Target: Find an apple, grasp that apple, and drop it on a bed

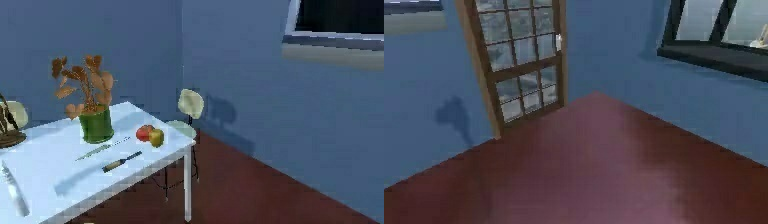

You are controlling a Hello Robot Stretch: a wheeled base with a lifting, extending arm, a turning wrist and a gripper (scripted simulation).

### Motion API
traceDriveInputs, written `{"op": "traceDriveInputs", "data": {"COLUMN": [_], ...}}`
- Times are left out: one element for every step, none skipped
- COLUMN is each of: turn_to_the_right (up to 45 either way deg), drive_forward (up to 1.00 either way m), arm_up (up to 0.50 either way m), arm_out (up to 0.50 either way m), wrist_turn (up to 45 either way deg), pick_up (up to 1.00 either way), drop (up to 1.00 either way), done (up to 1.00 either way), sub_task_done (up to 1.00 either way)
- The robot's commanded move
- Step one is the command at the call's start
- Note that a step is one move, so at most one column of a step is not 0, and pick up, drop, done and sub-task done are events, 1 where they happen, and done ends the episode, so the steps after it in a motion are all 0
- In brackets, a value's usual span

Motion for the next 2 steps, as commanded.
{"op": "traceDriveInputs", "data": {"turn_to_the_right": [-45.0, -45.0], "drive_forward": [0.0, 0.0], "arm_up": [0.0, 0.0], "arm_out": [0.0, 0.0], "wrist_turn": [0.0, 0.0], "pick_up": [0.0, 0.0], "drop": [0.0, 0.0], "done": [0.0, 0.0], "sub_task_done": [0.0, 0.0]}}
